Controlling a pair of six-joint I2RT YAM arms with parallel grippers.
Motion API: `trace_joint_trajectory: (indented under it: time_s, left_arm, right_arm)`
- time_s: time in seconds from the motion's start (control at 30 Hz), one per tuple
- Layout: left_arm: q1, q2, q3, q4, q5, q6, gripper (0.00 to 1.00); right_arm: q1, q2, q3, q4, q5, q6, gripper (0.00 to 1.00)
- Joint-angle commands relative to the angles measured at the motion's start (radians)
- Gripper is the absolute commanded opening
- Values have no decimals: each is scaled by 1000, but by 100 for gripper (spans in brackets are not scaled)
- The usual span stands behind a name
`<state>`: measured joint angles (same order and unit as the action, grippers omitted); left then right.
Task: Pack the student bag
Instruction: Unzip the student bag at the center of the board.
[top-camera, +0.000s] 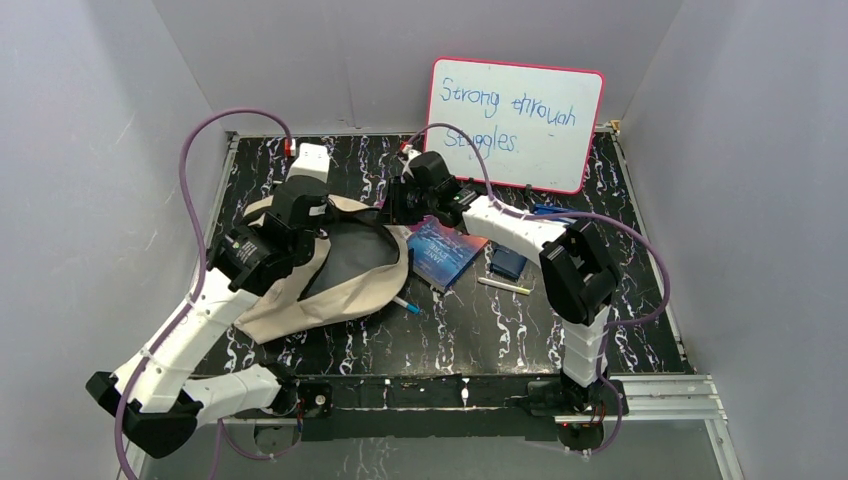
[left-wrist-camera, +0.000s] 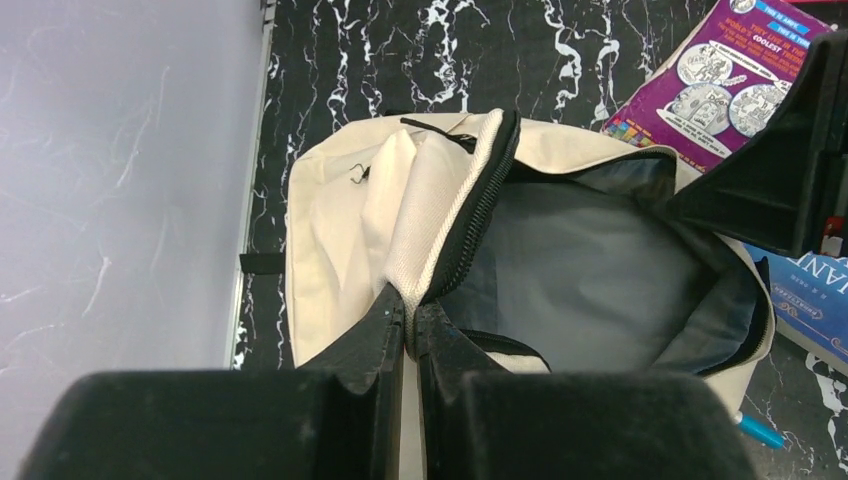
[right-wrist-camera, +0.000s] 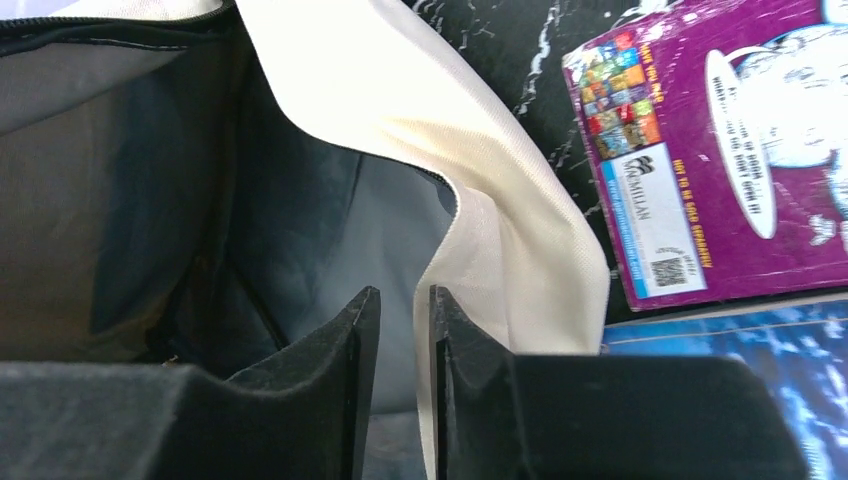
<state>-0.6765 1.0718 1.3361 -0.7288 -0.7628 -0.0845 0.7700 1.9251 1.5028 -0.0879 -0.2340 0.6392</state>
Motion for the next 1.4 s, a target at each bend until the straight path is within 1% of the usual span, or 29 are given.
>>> trace_joint_trajectory:
  time_s: [0.0, 0.1, 0.17, 0.33, 0.43, 0.53, 0.6, 0.67, 0.73, 0.87, 0.9, 1.0, 1.03, 1.1, 1.23, 1.3, 1.37]
  left_arm:
    - [-2, -52, -36, 47, -9, -55, 0]
    - [-2, -75, -88, 51, 49, -86, 0]
    - [-2, -89, -123, 54, 89, -112, 0]
    - [-2, -133, -224, 114, 217, -135, 0]
    - [-2, -140, -252, 135, 245, -145, 0]
    - [-3, -137, -269, 153, 237, -142, 0]
    - [0, -124, -263, 160, 231, -130, 0]
    - [-1, -108, -251, 174, 232, -111, 0]
    - [0, -89, -236, 186, 236, -92, 0]
    - [0, -59, -219, 211, 254, -65, 0]
    - [1, -55, -218, 215, 256, -62, 0]
    - [3, -49, -219, 218, 257, -59, 0]
    - [4, -48, -220, 219, 257, -58, 0]
    - [6, -49, -222, 220, 263, -57, 0]
    - [7, -50, -223, 221, 268, -56, 0]
    - [7, -50, -224, 221, 267, -55, 0]
    - [9, -50, -222, 219, 268, -54, 0]
  right_arm:
    - [-10, -89, -40, 3, 74, -116, 37]
    - [-51, -168, -127, -8, 132, -148, 45]
    - [-96, -219, -181, -21, 140, -168, 48]
    - [-216, -297, -250, -104, 119, -236, 53]
    - [-262, -328, -288, -115, -5, -283, 54]
    - [-265, -371, -354, -60, -117, -284, 57]
    - [-264, -382, -390, -28, -202, -251, 58]
    - [-258, -381, -430, 29, -294, -184, 57]
    - [-232, -380, -462, 94, -336, -106, 58]
    - [-158, -378, -477, 197, -319, 8, 67]
    - [-143, -376, -479, 225, -310, 33, 74]
    - [-109, -369, -479, 307, -293, 103, 87]
    - [-100, -365, -473, 322, -283, 116, 91]
    - [-76, -346, -444, 320, -254, 122, 95]
    - [-32, -267, -336, 210, -177, 91, 96]
    - [-13, -219, -295, 185, -120, 78, 93]
    - [4, -173, -249, 148, -59, 58, 87]
